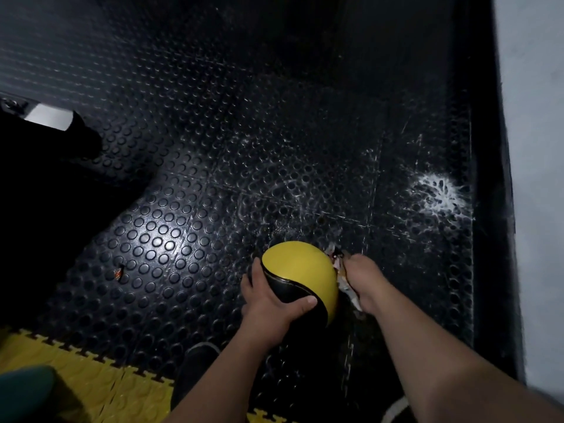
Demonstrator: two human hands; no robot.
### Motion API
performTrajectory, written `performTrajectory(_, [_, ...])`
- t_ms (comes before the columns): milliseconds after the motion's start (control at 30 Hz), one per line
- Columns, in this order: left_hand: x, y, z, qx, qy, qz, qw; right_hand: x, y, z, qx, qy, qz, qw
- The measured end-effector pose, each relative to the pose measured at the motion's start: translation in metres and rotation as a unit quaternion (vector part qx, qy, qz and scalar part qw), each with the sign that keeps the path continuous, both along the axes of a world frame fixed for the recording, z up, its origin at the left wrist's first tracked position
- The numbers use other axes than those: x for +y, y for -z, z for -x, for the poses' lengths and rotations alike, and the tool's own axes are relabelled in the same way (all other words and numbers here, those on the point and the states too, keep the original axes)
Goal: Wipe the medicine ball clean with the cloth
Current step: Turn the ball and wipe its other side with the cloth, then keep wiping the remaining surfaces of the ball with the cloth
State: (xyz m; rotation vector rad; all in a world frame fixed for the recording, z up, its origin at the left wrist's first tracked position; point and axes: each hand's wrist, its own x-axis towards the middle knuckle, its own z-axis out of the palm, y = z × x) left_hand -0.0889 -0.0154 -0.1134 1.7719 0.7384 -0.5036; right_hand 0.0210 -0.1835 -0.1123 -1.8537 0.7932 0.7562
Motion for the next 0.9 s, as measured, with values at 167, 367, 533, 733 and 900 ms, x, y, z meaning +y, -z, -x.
performTrajectory(167, [0.000,0.003,-0.006,0.009,-0.024,-0.007,1.000,0.056,-0.057,0.057,-0.229,-0.159,0.093,0.956])
performTrajectory(367, [-0.014,0.005,0.000,-0.014,-0.015,-0.025,0.999,0.052,-0.038,0.067,-0.226,-0.293,0.162,0.915])
performTrajectory(533, [-0.017,-0.002,0.002,0.002,-0.003,-0.045,0.999,0.037,-0.016,0.008,-0.108,-0.156,0.108,0.976])
performTrajectory(733, [-0.014,-0.004,0.012,-0.023,0.020,-0.055,0.998,0.010,0.005,-0.023,0.045,-0.147,0.056,0.986])
performTrajectory(900, [-0.010,0.000,0.014,-0.036,0.022,-0.058,0.997,0.040,-0.040,0.036,-0.156,-0.144,0.137,0.968])
